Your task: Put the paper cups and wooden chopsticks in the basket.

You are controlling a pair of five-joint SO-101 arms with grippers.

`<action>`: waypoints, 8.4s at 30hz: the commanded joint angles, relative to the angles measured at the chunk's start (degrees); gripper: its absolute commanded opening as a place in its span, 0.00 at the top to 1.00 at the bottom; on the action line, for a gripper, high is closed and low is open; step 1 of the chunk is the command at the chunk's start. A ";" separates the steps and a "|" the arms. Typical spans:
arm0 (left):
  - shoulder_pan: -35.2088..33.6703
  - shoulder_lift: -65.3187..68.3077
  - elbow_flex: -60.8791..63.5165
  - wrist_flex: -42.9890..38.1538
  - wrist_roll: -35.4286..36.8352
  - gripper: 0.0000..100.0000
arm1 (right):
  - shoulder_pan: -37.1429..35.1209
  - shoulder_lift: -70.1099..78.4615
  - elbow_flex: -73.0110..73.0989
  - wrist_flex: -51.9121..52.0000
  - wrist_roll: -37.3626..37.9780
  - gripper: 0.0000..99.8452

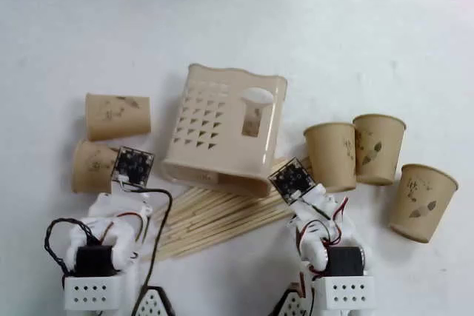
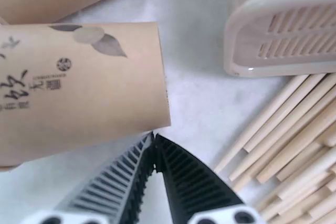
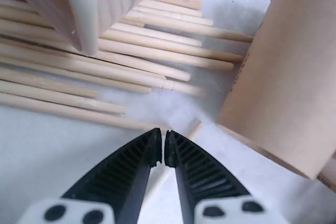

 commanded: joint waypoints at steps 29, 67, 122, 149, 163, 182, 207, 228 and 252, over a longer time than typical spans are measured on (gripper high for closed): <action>-0.48 -0.40 -0.18 0.00 -0.18 0.98 | 0.13 -0.48 -1.85 -7.78 0.00 0.97; -0.48 -0.40 -0.18 0.00 -0.18 0.98 | -12.70 109.05 -110.59 7.16 -29.27 0.78; -0.13 -0.40 -0.26 0.00 -0.35 0.98 | -9.36 110.37 -152.70 17.10 -32.44 0.99; 6.81 22.29 -58.73 5.63 -4.66 0.75 | -7.87 111.16 -152.88 21.93 -32.53 0.99; 21.76 57.10 -79.56 -0.18 3.52 0.68 | -9.36 119.08 -152.88 14.20 -35.78 0.99; 14.02 76.62 -54.51 -37.80 3.60 0.68 | -10.42 121.45 -152.26 10.77 -35.52 0.99; 12.00 77.49 -54.86 -39.21 3.60 0.68 | -16.48 105.63 -148.66 31.25 -28.48 0.98; 12.35 77.67 -55.03 -37.89 4.75 0.68 | -17.98 64.66 -58.29 -25.63 -25.49 0.98; 9.80 77.05 -87.47 11.69 1.23 0.72 | -15.87 67.82 -56.18 -30.99 -25.58 0.98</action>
